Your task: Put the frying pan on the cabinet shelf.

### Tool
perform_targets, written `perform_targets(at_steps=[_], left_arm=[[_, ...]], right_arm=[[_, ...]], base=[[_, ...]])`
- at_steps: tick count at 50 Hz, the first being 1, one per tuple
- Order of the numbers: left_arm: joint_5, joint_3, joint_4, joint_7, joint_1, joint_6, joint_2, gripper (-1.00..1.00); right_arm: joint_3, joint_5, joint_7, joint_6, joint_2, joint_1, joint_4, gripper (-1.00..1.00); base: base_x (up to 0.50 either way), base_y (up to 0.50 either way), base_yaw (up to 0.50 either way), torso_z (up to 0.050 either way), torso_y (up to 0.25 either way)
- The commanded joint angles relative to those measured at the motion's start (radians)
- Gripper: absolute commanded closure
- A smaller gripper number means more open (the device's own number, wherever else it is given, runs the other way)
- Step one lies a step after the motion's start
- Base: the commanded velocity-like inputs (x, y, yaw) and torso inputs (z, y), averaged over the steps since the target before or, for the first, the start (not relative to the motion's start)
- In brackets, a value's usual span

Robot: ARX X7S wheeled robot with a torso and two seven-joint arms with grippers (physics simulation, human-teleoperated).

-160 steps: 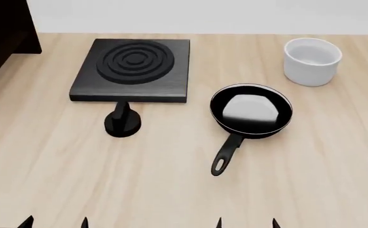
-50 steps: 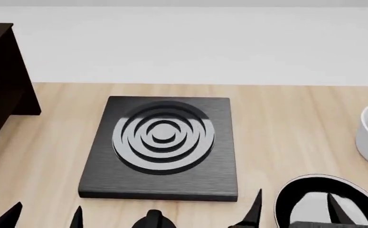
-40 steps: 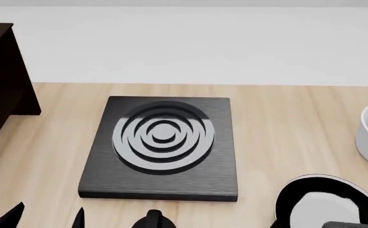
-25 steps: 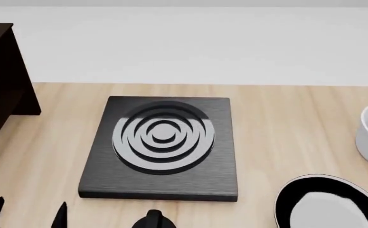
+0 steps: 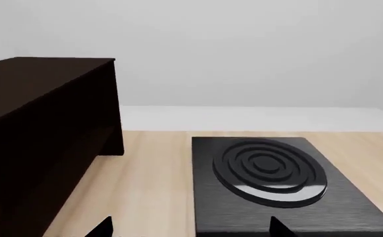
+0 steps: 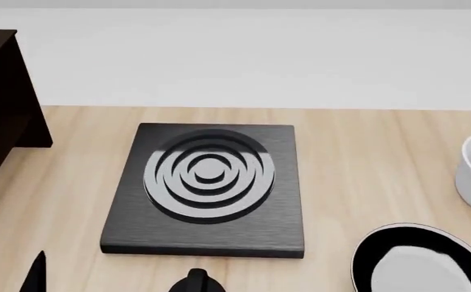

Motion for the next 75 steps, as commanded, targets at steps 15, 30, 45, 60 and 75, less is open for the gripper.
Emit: perform_targets(at_steps=[15, 30, 45, 60, 75], left_arm=[[-0.023, 0.003, 0.003, -0.008, -0.004, -0.017, -0.012, -1.0], [-0.013, 0.014, -0.019, -0.002, 0.003, 0.003, -0.013, -1.0], [-0.012, 0.026, -0.022, -0.005, 0.003, 0.006, -0.015, -1.0], [-0.014, 0.033, -0.024, -0.008, 0.004, 0.008, -0.019, -1.0], [-0.012, 0.046, -0.032, -0.007, 0.0, 0.015, -0.02, -1.0]], right_arm=[[-0.073, -0.018, -0.025, -0.071, -0.032, -0.024, 0.175, -1.0], [-0.088, -0.012, -0.036, -0.071, -0.035, -0.031, 0.23, -1.0], [-0.104, -0.028, -0.063, -0.162, -0.049, -0.038, 0.316, -1.0], [-0.073, 0.007, -0.02, -0.093, -0.037, -0.035, 0.177, 1.0], [-0.05, 0.05, 0.06, 0.047, -0.011, 0.03, -0.056, 1.0]], base=[[0.0, 0.0, 0.0, 0.0, 0.0], [0.0, 0.0, 0.0, 0.0, 0.0], [0.0, 0.0, 0.0, 0.0, 0.0], [0.0, 0.0, 0.0, 0.0, 0.0], [0.0, 0.0, 0.0, 0.0, 0.001]])
